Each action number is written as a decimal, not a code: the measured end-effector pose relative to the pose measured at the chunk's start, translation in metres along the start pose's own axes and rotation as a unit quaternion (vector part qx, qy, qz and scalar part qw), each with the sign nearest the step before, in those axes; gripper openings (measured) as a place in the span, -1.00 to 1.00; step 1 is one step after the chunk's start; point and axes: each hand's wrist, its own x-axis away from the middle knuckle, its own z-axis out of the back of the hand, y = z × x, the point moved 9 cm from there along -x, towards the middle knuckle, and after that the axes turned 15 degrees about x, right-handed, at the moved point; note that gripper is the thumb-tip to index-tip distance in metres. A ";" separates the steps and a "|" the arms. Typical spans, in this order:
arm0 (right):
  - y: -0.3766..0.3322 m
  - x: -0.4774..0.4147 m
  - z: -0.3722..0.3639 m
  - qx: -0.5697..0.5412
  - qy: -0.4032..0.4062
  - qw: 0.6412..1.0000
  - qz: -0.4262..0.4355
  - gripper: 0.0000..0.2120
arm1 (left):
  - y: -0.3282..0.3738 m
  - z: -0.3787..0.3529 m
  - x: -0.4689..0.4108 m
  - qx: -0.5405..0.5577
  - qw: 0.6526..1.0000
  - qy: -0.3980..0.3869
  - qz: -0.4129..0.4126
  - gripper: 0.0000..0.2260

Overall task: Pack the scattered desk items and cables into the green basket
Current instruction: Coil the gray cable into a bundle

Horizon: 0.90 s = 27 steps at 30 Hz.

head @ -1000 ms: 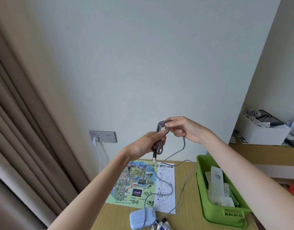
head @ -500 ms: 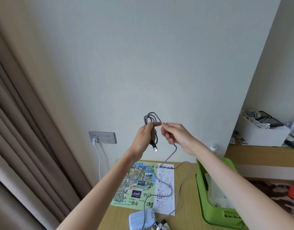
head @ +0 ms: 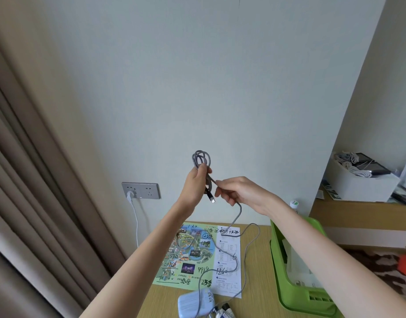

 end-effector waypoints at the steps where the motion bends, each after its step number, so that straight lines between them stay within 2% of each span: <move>1: 0.000 0.001 0.000 0.009 -0.009 1.000 0.002 -0.70 | -0.001 0.006 -0.003 0.030 0.999 0.015 0.013 -0.75; 3: 0.002 0.001 0.002 0.032 -0.013 0.999 0.001 -0.73 | -0.004 0.018 -0.008 0.134 0.989 0.042 0.043 -0.73; 6: 0.009 -0.001 0.014 0.062 0.018 0.998 -0.016 -0.75 | -0.008 0.026 -0.013 0.352 0.931 0.052 0.082 -0.73; 8: 0.014 -0.003 0.023 0.054 0.045 0.997 -0.030 -0.74 | -0.007 0.034 -0.014 0.375 0.921 0.065 0.086 -0.73; 12: 0.008 -0.008 0.038 -0.014 0.092 0.995 -0.031 -0.74 | -0.005 0.050 -0.015 0.263 0.959 0.081 0.074 -0.74; 17: -0.031 -0.011 0.044 -0.061 0.082 0.994 0.039 -0.78 | 0.004 0.051 -0.016 0.087 0.994 0.052 0.036 -0.73; 21: -0.061 -0.011 0.039 0.048 0.068 0.992 0.091 -0.79 | 0.010 0.032 -0.013 -0.010 1.000 -0.013 0.005 -0.68; 27: -0.076 -0.015 0.044 0.136 0.117 0.977 0.111 -0.75 | 0.017 -0.006 0.004 -0.095 0.986 -0.135 0.000 -0.53</move>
